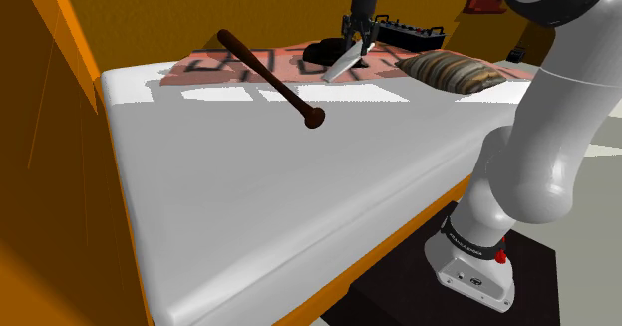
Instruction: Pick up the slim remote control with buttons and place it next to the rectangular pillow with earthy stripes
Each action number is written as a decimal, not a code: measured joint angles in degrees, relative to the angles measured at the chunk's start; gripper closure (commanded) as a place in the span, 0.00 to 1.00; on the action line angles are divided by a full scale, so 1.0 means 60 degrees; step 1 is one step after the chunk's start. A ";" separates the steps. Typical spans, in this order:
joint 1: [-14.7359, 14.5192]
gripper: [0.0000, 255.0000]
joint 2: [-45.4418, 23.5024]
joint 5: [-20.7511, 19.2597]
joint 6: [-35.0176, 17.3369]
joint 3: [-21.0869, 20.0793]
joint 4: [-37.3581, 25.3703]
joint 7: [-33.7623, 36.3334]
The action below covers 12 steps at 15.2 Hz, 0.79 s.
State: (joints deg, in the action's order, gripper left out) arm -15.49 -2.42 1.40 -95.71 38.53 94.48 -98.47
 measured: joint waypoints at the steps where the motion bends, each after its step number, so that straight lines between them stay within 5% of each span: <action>1: 0.0020 1.00 -0.0080 0.0049 0.0146 0.0012 -0.0208 -0.0032; 12: 0.0181 1.00 -0.0079 0.0052 0.1358 0.0149 -0.1416 -0.0295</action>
State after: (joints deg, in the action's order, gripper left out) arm -14.41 -2.90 1.71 -87.57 39.42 85.98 -100.24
